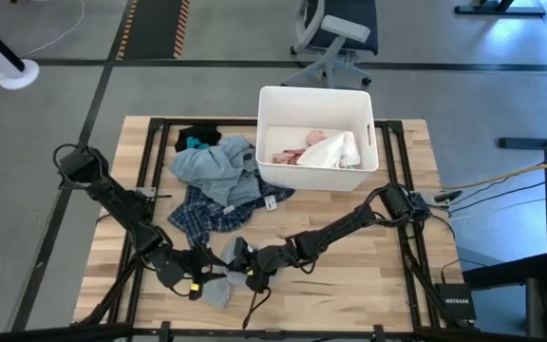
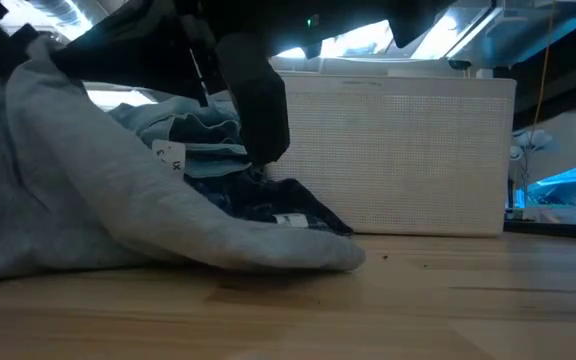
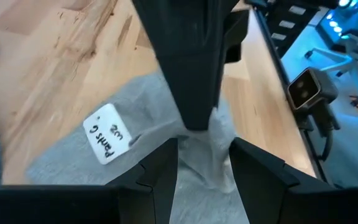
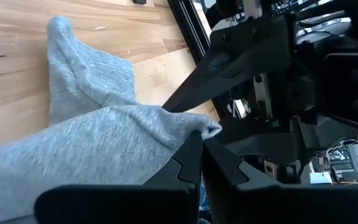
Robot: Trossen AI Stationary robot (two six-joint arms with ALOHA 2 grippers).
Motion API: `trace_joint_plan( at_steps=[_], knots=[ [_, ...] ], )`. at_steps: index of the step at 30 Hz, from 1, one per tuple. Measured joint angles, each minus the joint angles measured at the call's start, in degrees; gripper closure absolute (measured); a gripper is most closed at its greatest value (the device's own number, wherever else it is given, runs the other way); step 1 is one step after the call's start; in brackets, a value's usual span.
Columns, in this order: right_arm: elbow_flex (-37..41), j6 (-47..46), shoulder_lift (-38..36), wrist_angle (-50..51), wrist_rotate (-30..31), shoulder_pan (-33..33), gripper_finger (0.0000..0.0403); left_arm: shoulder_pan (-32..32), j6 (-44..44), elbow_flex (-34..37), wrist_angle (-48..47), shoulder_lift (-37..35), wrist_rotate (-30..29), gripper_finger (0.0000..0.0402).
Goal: Sort clothes
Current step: Put the gray boxer into the white laundry bin
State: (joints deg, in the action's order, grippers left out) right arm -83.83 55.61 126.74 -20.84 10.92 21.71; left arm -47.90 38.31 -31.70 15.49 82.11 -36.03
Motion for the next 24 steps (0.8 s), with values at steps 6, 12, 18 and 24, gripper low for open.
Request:
trace_joint_plan(
  at_steps=[6,12,18,24],
  knots=[
    [0.0,0.0,0.0,-0.1,-0.1,0.0,0.0384,0.2,-4.0,0.0,3.0,0.0,0.0,0.0261],
    [0.0,0.0,0.0,-0.1,-0.1,0.0,0.0384,1.6,-4.0,0.0,3.0,0.0,1.2,0.0305],
    [0.0,-1.2,-0.1,0.0,0.1,0.1,0.0384,1.8,-5.0,0.1,2.5,0.0,1.6,0.0391],
    [0.0,-1.8,-3.7,7.2,4.0,1.2,0.0376,-0.2,-2.6,-0.1,0.8,-0.1,2.0,0.0395]
  ],
)
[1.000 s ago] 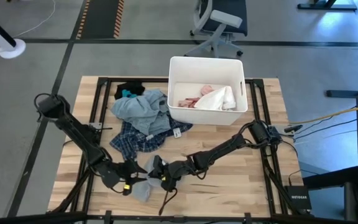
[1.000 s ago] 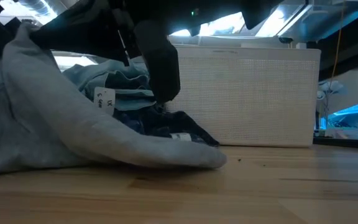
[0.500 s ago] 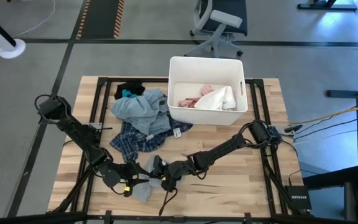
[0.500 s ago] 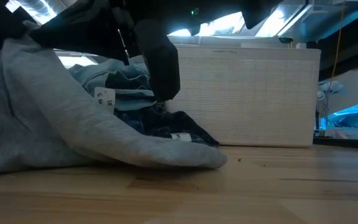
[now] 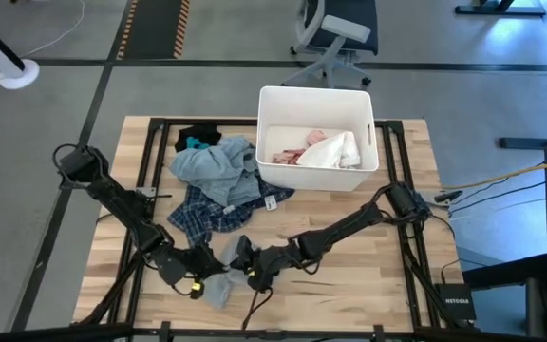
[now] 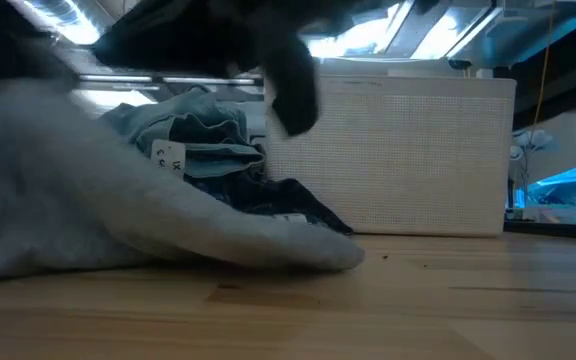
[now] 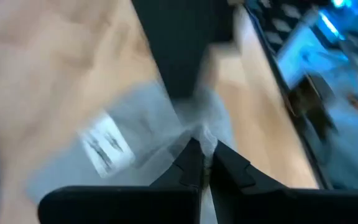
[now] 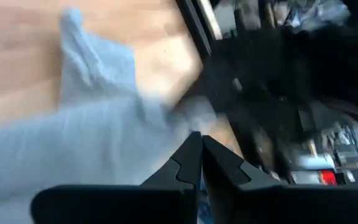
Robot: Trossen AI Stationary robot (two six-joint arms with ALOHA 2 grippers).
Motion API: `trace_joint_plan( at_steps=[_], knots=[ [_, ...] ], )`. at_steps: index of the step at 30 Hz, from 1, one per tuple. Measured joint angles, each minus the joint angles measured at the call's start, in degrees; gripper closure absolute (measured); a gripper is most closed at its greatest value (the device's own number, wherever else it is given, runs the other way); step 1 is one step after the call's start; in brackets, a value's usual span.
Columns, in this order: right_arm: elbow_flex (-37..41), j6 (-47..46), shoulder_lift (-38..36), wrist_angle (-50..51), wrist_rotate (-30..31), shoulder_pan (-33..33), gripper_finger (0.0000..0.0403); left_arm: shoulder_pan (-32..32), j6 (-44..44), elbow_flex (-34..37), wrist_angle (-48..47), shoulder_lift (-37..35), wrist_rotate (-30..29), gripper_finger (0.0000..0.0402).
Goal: Sort clothes
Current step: Put the gray boxer into the white laundry bin
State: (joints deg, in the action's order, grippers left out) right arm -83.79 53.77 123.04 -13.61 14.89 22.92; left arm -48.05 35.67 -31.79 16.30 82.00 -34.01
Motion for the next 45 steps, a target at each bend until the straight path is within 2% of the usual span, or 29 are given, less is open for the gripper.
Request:
trace_joint_plan(
  at_steps=[3,6,10,15,20,23,28,32,35,41,45],
  knots=[
    [-0.1,-1.2,-2.9,7.8,3.4,1.9,0.0352,-2.7,0.4,0.2,-1.0,0.1,3.0,0.0397],
    [-0.1,-5.6,-4.0,18.1,6.7,4.3,0.032,-5.4,1.3,0.1,-0.6,0.0,2.7,0.0395],
    [0.1,-12.8,-4.0,28.9,7.0,7.2,0.0277,-8.7,2.7,0.1,-0.6,0.0,2.3,0.0398],
    [2.6,-16.0,-1.3,28.9,6.0,10.5,0.0244,-10.0,4.4,0.1,-0.8,0.0,-1.4,0.0396],
    [3.2,-14.8,1.9,23.1,7.2,12.2,0.0235,-9.9,4.4,0.1,-0.7,0.0,-1.7,0.0399],
    [3.1,-12.2,3.7,19.7,8.7,12.4,0.0237,-9.8,4.7,0.1,-0.8,0.0,-2.2,0.0395],
    [3.0,-9.8,4.7,16.7,15.5,11.8,0.0237,-9.9,4.9,0.1,-0.7,0.0,-2.2,0.0397],
    [3.0,-8.3,4.8,16.3,15.6,11.0,0.0242,-10.0,7.0,0.1,-0.8,0.0,-2.3,0.0398],
    [3.0,-7.6,4.9,16.3,15.6,10.8,0.0273,-10.1,8.4,0.1,-0.7,0.0,-2.2,0.0394],
    [3.1,-4.2,4.9,16.6,15.6,10.3,0.0385,-10.8,9.2,0.1,-0.7,0.0,-2.4,0.0397],
    [3.4,-3.8,3.7,17.7,15.4,10.0,0.0378,-11.7,11.4,0.1,-0.7,0.0,-3.8,0.0398]
  ],
)
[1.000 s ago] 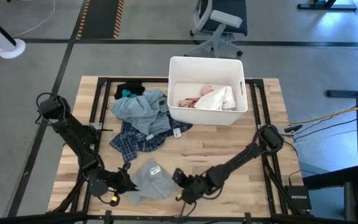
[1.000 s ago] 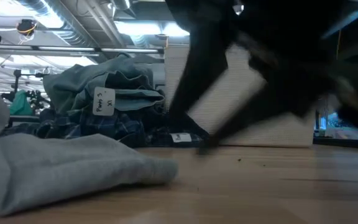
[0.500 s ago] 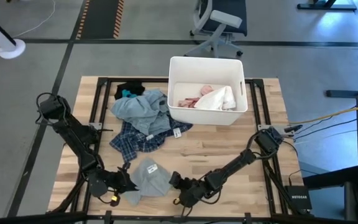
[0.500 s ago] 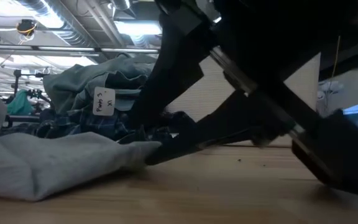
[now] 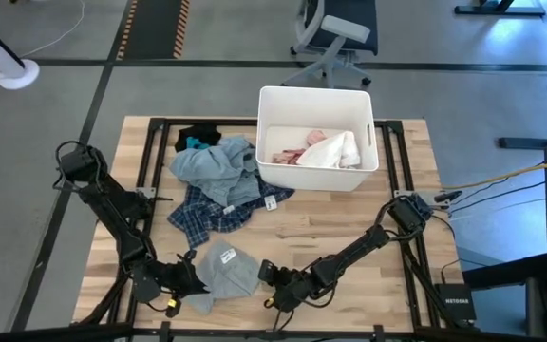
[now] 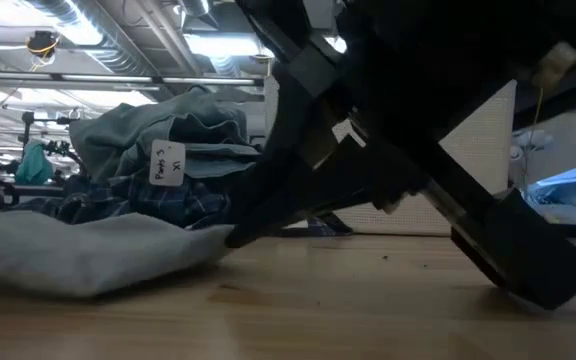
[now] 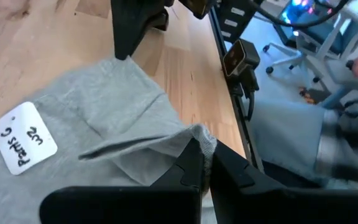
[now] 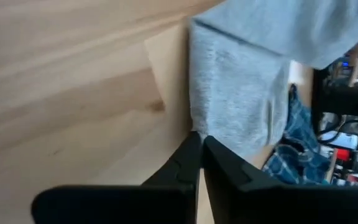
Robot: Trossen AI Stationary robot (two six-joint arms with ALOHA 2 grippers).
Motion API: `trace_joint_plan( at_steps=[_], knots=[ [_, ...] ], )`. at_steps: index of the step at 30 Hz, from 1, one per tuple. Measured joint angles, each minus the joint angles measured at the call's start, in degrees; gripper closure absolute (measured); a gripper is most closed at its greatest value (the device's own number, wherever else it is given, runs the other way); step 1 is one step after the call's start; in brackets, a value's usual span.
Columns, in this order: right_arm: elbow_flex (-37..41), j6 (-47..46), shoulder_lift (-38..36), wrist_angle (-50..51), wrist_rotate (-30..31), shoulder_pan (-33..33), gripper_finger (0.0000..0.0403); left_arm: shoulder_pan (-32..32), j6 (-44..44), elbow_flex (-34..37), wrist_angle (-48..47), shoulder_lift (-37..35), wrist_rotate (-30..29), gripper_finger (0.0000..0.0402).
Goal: Sort clothes
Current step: Put the gray boxer into the white laundry bin
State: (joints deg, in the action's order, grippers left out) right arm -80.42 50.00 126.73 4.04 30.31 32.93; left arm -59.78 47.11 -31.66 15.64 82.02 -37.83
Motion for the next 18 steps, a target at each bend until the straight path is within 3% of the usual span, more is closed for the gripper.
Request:
trace_joint_plan(
  at_steps=[10,18],
  knots=[
    [0.0,1.5,-8.2,3.2,-4.2,-2.8,0.0392,-4.7,6.8,0.0,0.3,1.2,-7.3,0.0398],
    [-0.1,-2.2,-9.6,-5.3,-12.5,-8.8,0.0397,-7.2,15.8,0.0,0.5,7.4,-7.6,0.0399]
  ],
)
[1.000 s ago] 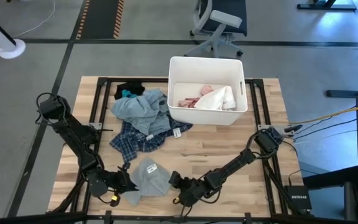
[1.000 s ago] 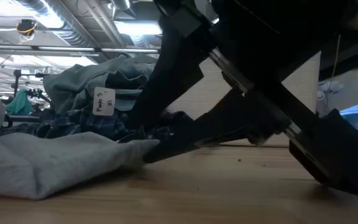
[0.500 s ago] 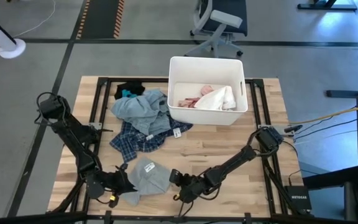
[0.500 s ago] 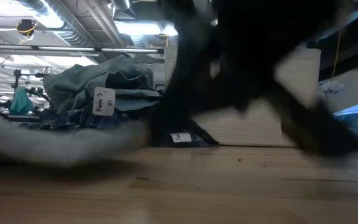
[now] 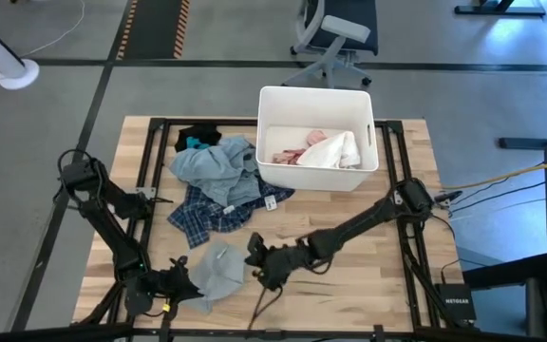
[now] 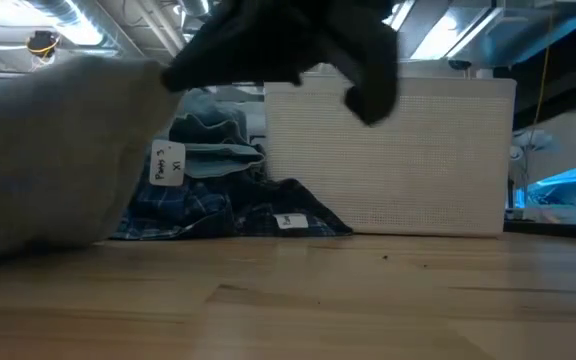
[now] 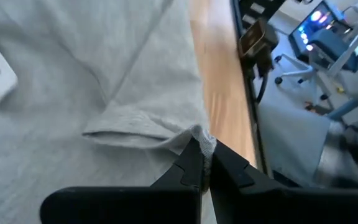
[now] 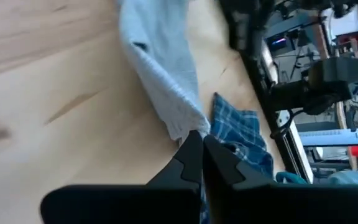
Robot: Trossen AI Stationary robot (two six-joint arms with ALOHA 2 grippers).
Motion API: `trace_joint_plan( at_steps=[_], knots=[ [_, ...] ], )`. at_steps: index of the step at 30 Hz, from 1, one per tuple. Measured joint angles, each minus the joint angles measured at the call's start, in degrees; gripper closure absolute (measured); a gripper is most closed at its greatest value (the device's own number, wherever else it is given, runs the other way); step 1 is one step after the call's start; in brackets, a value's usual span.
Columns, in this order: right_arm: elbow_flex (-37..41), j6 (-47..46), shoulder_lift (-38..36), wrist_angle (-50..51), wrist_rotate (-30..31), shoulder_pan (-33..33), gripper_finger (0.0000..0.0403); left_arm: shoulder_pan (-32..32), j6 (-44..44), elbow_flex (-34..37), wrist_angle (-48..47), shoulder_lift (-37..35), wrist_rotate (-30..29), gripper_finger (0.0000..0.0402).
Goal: Sort clothes
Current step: Put the gray boxer into the white laundry bin
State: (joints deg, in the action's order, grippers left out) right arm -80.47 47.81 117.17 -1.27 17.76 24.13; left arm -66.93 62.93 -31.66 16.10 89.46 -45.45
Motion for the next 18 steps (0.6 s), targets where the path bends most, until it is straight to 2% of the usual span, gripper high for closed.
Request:
trace_joint_plan(
  at_steps=[10,15,18],
  knots=[
    [-0.1,-9.1,0.0,-10.8,-7.1,-6.8,0.0395,-3.5,10.2,0.0,0.0,5.7,-2.3,0.0396],
    [-0.1,-14.1,0.7,-13.7,-12.3,-9.0,0.0395,-4.3,12.6,0.0,0.3,6.8,-2.7,0.0397],
    [-0.1,-16.8,2.2,-14.3,-12.9,-9.8,0.0393,-4.3,11.6,0.0,2.7,7.0,-2.7,0.0397]
  ],
)
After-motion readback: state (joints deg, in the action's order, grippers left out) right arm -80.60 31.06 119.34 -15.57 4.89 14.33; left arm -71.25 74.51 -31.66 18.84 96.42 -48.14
